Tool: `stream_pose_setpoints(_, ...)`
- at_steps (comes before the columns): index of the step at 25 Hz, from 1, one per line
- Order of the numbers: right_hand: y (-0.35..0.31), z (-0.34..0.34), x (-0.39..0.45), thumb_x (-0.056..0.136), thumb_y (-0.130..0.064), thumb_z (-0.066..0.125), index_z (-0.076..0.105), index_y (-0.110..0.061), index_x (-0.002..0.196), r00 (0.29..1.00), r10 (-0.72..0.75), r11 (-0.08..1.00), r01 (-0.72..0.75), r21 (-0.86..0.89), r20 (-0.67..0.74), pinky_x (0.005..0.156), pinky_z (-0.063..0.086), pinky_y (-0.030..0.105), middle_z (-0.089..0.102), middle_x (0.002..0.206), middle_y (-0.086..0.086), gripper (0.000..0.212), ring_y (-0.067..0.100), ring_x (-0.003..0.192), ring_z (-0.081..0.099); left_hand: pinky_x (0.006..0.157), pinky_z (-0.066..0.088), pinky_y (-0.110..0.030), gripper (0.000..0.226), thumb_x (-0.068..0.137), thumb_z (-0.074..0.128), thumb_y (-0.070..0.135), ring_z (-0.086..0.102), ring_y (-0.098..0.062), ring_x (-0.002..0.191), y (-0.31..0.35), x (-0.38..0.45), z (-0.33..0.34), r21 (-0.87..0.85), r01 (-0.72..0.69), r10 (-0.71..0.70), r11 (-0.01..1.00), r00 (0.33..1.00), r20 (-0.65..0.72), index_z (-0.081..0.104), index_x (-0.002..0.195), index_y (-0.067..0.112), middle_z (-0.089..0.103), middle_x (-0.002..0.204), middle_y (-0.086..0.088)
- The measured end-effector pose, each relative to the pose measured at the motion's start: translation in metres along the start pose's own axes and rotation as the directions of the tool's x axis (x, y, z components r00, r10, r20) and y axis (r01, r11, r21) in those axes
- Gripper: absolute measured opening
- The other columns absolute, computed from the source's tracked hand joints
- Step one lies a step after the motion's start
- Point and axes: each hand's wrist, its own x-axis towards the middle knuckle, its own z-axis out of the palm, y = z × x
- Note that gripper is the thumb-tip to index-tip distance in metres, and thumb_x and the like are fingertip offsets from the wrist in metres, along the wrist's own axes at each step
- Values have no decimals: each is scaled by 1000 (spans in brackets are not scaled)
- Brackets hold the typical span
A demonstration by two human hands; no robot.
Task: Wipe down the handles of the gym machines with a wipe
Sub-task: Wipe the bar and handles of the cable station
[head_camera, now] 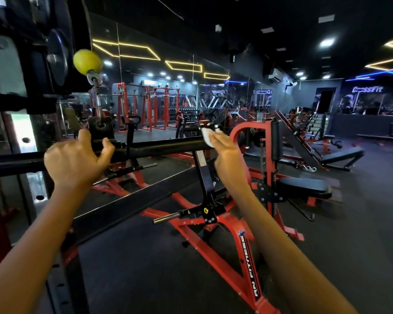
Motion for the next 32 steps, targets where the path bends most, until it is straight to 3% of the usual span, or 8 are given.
stream_pose_setpoints(4,14,-9,-2,81,21,44,58,2,121,925,377,862,-335,381,-39,81,45,21,65,102,10,47,15,92,60,51,17,-24,46,90,40,39,32,-17,45,-3,-1,-2,-5,10,-10,1000,1000,-6,49,69,-1,45,44,-15)
stream_pose_setpoints(7,-16,-11,-1,91,10,47,48,0,131,756,642,411,-477,777,125,73,46,8,60,104,-3,41,-7,86,52,51,20,-27,45,89,40,38,45,-29,40,-2,-4,-4,-12,51,-51,999,999,-13,48,68,-1,47,45,-17)
stream_pose_setpoints(10,-30,-5,10,92,5,49,46,0,133,669,728,165,-386,907,153,86,48,21,60,113,3,41,4,89,57,52,17,-25,45,88,40,37,45,-31,40,1,-5,-6,-34,103,-104,994,994,-35,48,68,-3,46,45,-21)
stream_pose_setpoints(15,-80,17,11,94,2,46,42,-1,135,561,828,255,-343,904,-21,103,41,28,51,135,10,41,16,119,51,51,16,-25,50,87,35,40,35,-24,43,6,-8,-12,-92,136,-138,986,990,-12,49,70,-4,46,46,-21)
stream_pose_setpoints(18,-96,29,0,94,-1,49,47,1,131,608,794,293,-353,889,-21,98,39,19,55,130,10,37,9,113,50,51,20,-27,54,86,33,43,41,-28,41,8,-8,-13,-105,155,-156,982,988,-9,51,71,-6,42,44,-18)
stream_pose_setpoints(23,-96,37,4,89,2,55,64,1,114,527,819,416,-275,867,-226,85,47,15,57,102,6,26,6,90,55,52,12,-17,50,86,38,41,27,-14,44,9,-5,-15,-114,93,-96,989,995,-26,50,65,-3,38,40,-11)
stream_pose_setpoints(28,-149,62,-18,86,6,55,67,2,102,651,696,528,-177,831,-304,78,41,5,51,97,5,21,0,90,54,51,8,-14,48,88,39,42,26,-12,38,4,-3,-14,-51,28,-27,998,1000,7,50,64,2,27,43,0)
stream_pose_setpoints(32,-198,80,-37,84,8,56,68,-1,103,835,439,676,-63,734,-332,78,43,5,49,98,6,24,-12,92,49,51,6,-15,45,89,38,38,23,-11,39,-4,-2,-17,-35,-27,27,999,1000,9,50,67,1,23,44,0)
